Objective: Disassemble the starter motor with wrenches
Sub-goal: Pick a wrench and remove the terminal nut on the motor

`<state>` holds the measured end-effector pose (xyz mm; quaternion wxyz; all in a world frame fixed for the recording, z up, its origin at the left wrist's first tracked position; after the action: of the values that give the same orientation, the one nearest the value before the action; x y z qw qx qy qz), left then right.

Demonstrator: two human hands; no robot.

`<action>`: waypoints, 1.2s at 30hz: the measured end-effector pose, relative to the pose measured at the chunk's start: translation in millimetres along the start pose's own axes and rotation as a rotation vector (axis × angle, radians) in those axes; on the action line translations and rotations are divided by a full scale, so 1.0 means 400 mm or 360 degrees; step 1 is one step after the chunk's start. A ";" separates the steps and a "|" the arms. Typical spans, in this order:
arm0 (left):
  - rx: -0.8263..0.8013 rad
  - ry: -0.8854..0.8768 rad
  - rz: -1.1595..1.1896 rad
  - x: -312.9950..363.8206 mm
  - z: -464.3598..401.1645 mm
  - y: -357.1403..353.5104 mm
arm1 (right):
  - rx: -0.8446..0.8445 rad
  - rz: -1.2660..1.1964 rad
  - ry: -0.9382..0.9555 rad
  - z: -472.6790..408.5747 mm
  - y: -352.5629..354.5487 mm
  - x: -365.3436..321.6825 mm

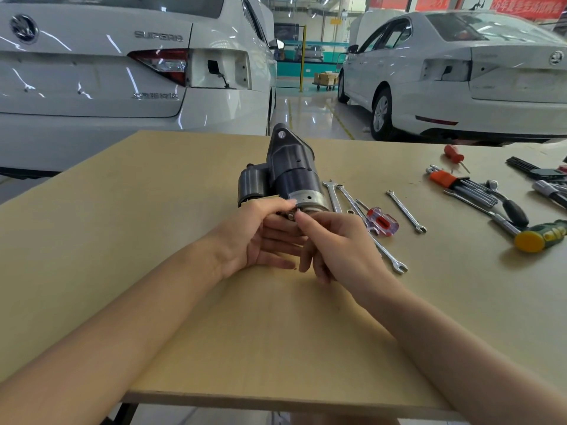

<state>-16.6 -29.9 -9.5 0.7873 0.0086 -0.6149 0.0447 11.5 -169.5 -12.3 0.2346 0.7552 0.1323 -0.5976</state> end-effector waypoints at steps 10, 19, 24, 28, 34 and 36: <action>0.0158 -0.0047 -0.0005 -0.005 -0.009 -0.014 | 0.0480 0.0585 0.0434 -0.008 0.007 0.006; -0.0091 -0.0002 0.0054 -0.006 -0.008 0.003 | 0.0052 0.0019 -0.0071 -0.003 -0.001 0.002; -0.0116 0.0054 0.0123 0.001 -0.004 0.002 | 0.0005 -0.0026 -0.0066 0.000 0.001 0.000; 0.0056 -0.0059 0.0067 0.001 -0.004 -0.012 | 0.0241 0.0376 0.0237 0.014 0.000 -0.007; 0.0005 -0.0046 0.0006 -0.005 -0.002 -0.008 | 0.0137 0.0665 0.0302 0.028 -0.006 -0.012; -0.0037 -0.0039 -0.0002 -0.005 -0.003 -0.003 | 0.0001 0.0735 0.0320 0.041 -0.005 -0.016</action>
<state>-15.8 -31.2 -11.5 0.7798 0.0005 -0.6250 0.0370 -4.9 -175.6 -9.3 0.3503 0.8212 -0.0213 -0.4500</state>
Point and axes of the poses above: each hand's wrist, its own z-axis away from the middle knuckle, its own y-axis out of the back of the hand, x = y × z, the point moved 2 cm from there along -z, towards the middle knuckle, and after that the axes turned 2 degrees about -z, right-handed, at the moved point
